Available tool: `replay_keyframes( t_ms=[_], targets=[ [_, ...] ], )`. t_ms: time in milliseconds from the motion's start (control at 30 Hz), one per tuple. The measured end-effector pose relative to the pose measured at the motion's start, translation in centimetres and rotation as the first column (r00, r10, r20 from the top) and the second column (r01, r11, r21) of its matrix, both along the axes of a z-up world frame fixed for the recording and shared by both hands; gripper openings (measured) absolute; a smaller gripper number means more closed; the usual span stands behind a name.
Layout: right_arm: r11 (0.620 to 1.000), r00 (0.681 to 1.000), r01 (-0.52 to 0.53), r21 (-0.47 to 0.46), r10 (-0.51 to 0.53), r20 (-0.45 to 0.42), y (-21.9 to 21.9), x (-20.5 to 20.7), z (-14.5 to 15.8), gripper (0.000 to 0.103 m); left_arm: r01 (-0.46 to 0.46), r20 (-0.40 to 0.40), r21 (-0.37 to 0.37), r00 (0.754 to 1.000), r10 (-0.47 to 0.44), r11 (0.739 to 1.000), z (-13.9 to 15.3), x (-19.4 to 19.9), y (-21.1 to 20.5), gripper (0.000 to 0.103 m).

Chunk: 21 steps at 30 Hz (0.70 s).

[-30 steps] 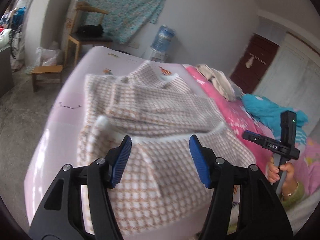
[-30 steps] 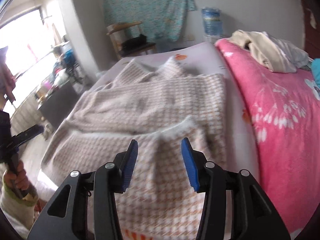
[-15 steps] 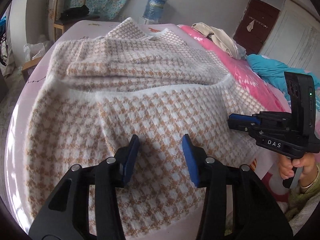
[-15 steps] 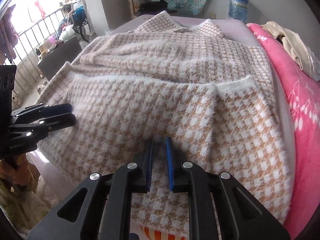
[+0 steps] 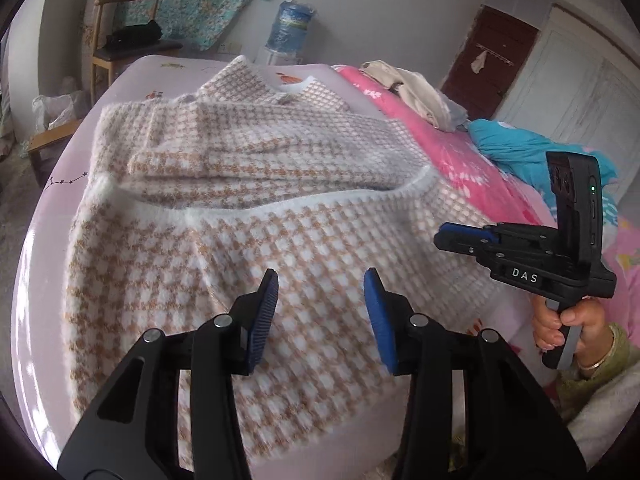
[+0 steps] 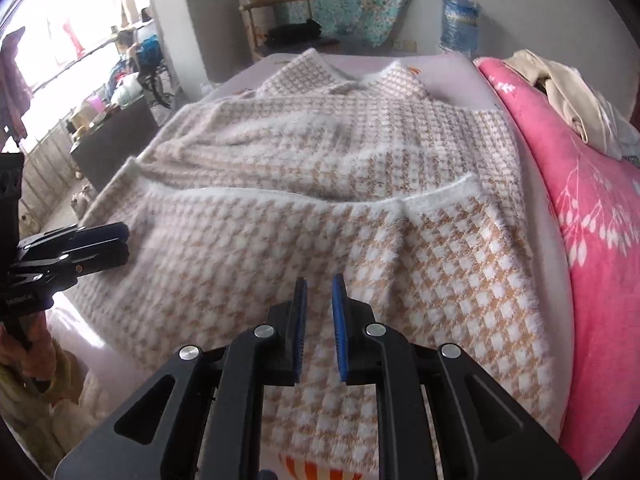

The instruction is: Fold large clothes

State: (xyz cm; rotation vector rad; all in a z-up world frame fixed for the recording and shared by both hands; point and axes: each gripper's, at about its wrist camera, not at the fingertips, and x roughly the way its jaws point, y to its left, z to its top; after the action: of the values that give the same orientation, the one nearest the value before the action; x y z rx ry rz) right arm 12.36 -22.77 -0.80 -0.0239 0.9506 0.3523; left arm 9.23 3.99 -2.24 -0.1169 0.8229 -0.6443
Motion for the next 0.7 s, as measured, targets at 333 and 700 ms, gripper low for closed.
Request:
replay_keyframes(
  t_ms=[333, 700],
  targets=[
    [0.974, 0.980, -0.197, -0.111, 0.196, -0.024, 4.7, -5.1, -2.0, 0.013, 0.015, -0.033, 0.142, 0.999, -0.011, 0.990, -2.3, -3.4, -2.4, 0.045],
    [0.933, 0.940, -0.338, -0.127, 0.340, -0.003, 8.8, -7.1, -2.4, 0.014, -0.099, -0.041, 0.088, 0.994, 0.103, 0.991, -1.8, -3.7, 1.6, 0.041]
  ],
)
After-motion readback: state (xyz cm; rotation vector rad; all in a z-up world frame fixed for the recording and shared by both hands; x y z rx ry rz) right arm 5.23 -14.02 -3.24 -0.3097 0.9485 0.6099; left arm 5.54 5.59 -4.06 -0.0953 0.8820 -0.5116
